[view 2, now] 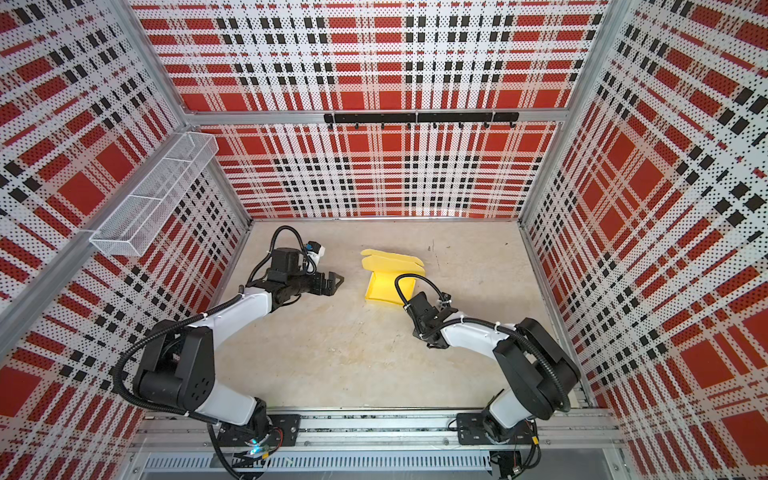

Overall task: Fold the paper box
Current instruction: 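Carry the T block with the right gripper into the open yellow box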

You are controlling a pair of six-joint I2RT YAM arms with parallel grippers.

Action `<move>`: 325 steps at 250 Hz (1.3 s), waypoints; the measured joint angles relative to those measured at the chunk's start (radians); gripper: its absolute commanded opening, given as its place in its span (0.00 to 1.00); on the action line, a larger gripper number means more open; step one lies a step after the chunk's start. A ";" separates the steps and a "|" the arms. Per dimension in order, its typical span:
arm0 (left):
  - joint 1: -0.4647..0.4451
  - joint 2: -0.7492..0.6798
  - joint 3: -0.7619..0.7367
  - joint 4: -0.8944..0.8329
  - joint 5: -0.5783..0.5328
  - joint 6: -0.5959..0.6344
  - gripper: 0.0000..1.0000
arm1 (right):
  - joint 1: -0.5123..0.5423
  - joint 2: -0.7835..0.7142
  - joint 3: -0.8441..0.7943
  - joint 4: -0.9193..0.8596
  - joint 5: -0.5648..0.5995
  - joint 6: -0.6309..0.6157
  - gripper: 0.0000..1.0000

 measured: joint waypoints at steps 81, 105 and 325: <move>0.000 0.000 0.000 0.000 -0.001 0.004 1.00 | 0.002 -0.063 0.039 -0.058 0.015 -0.040 0.25; 0.000 0.000 0.000 0.000 -0.001 0.004 1.00 | 0.016 -0.071 0.082 -0.075 0.031 -0.070 0.25; 0.000 -0.004 0.000 0.000 0.000 0.010 1.00 | 0.050 0.261 0.581 -0.002 0.045 -0.387 0.25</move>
